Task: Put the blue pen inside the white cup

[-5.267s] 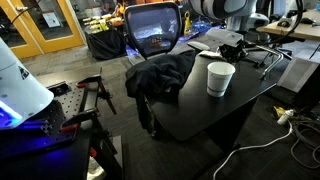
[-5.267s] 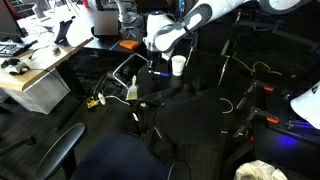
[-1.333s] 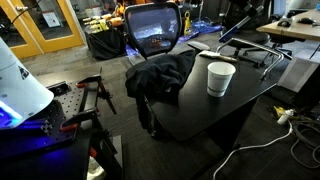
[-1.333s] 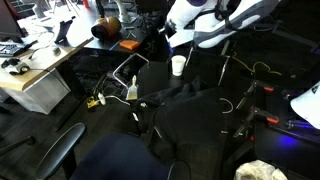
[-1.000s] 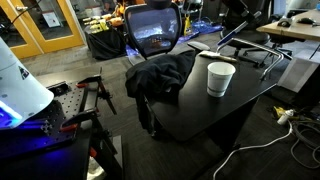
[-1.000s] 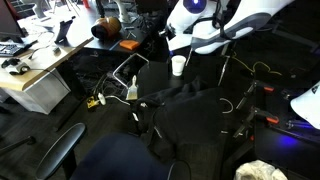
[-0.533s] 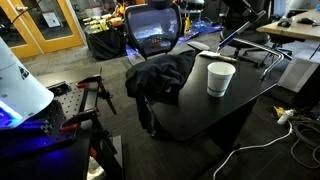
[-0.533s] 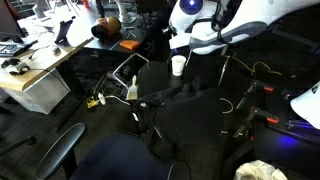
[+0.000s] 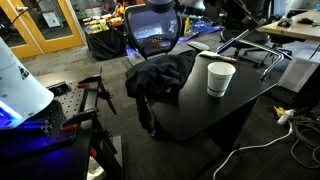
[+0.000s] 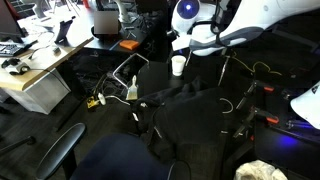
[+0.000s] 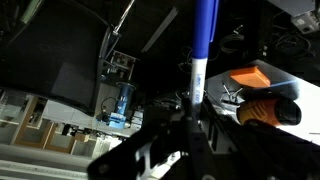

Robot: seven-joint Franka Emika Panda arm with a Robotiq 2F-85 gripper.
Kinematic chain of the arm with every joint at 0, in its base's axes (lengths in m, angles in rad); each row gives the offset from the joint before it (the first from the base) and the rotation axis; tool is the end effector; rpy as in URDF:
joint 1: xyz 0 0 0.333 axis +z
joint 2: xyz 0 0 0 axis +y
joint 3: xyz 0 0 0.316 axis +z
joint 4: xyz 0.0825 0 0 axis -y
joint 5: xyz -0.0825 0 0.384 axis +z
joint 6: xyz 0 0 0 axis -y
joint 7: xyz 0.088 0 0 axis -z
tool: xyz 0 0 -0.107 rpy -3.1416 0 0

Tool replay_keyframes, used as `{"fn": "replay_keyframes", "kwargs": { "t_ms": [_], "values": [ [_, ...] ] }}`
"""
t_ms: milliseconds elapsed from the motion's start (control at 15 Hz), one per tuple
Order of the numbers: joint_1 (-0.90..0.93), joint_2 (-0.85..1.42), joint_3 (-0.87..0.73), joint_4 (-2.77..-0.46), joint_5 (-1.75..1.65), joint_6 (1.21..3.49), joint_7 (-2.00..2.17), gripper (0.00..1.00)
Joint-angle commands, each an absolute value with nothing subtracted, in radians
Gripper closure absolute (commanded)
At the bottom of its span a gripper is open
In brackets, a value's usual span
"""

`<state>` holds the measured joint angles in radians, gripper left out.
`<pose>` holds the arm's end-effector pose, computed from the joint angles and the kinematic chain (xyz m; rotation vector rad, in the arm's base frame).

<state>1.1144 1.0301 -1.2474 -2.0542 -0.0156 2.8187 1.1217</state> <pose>0.6258 -0.0123 0.2693 2.1356 -0.9579 0.9624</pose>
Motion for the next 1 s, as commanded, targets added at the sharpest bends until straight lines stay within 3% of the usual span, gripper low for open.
{"fn": "replay_keyframes", "kwargs": {
  "t_ms": [0,933],
  "values": [
    [1.091,1.062,-1.242,-2.032,-0.007,2.820,1.120,0.97],
    [0.996,1.104,-1.154,-1.988,0.003,2.893,1.097,0.97]
  ]
}}
